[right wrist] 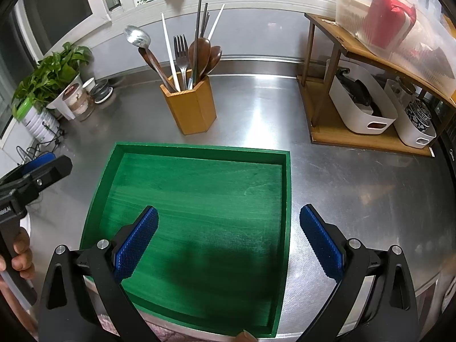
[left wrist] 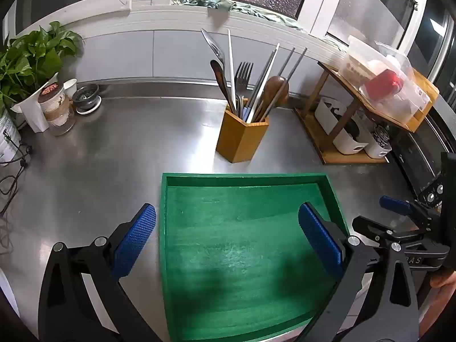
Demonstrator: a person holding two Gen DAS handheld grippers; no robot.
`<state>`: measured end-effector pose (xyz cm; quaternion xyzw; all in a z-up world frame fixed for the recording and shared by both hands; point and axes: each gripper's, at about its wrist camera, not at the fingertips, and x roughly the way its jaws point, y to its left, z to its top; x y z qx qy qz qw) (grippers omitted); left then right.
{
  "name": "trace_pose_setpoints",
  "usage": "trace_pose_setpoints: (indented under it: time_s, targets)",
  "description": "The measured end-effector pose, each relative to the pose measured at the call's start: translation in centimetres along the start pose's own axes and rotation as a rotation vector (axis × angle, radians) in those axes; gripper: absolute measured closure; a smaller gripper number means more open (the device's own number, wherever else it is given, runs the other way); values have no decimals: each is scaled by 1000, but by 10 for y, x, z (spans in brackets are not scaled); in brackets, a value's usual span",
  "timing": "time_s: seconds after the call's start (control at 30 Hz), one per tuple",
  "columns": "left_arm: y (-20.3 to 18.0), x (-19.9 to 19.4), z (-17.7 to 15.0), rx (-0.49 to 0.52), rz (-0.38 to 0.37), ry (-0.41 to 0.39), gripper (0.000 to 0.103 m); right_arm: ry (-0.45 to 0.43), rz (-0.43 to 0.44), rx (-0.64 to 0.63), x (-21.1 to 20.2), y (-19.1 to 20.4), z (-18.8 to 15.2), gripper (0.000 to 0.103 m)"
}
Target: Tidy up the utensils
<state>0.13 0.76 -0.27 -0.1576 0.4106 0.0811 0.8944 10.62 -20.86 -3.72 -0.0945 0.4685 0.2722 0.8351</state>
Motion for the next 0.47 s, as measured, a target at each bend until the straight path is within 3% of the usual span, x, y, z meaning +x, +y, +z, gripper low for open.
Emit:
trace_pose_setpoints:
  time_s: [0.47]
  targets:
    - [-4,3,2,39,6,20,8,3,4,-4,0,3,2,4]
